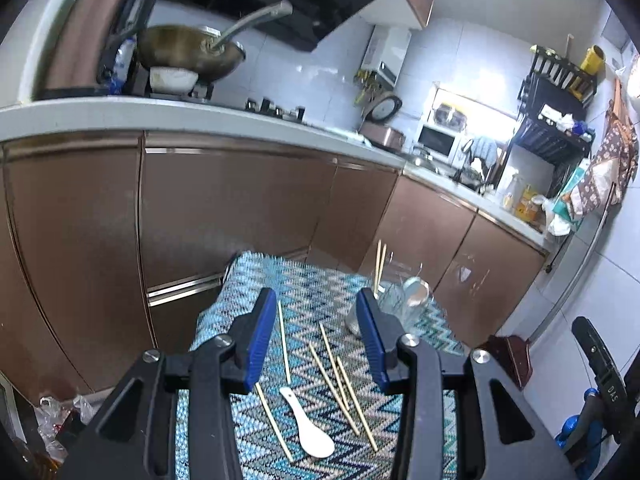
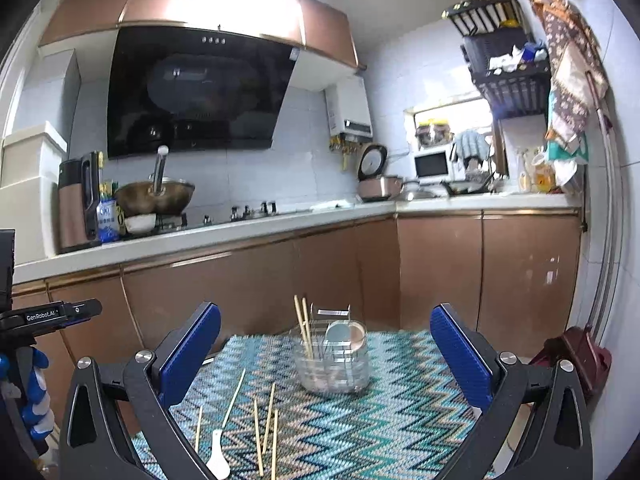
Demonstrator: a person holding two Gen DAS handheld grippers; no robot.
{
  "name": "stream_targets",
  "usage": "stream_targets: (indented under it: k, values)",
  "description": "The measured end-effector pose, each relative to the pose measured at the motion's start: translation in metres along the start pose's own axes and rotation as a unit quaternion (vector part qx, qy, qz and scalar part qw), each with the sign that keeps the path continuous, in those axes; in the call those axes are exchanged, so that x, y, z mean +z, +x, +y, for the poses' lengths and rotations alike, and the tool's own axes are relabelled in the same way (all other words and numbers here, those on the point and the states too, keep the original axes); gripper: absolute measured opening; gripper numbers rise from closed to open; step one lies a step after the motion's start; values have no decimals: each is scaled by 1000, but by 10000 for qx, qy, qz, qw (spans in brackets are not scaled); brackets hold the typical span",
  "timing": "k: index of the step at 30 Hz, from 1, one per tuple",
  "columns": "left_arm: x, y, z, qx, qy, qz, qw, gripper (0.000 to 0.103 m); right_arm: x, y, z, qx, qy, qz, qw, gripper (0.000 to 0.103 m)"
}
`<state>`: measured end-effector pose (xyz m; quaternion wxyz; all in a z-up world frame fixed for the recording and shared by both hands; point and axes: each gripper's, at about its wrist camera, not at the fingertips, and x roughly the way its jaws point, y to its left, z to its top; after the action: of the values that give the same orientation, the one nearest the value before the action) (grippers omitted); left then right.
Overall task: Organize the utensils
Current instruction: 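Open both tools and pull them back from the basket, then lower both tools onto the cloth and close each on a bamboo chopstick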
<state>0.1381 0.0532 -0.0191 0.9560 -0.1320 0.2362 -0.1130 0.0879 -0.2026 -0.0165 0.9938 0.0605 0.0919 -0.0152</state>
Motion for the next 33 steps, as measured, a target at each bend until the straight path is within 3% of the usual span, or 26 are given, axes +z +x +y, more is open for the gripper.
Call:
stream_targets:
  k: [4,13,21,25,33]
  values:
    - [-7,30,-1,-177,-34,580,9982,40,-10,22,-2,77,-7,462,9989,98]
    - [-35,109,-5,-475,-252,1845,9814,39,-55,90,-4,510,-57,1869,9810,64]
    - [-64,201,-10,-471,-376,2997,9521,38,-103,165,10,1246,-44,3174,9401,33]
    - [-76,245,-10,-428,-591,3480,9347,33,-118,191,16,1502,-63,3578,9216,29]
    - [-93,301,-6,-300,-856,4037,9104,25,-139,240,26,1726,-254,4173,8919,23]
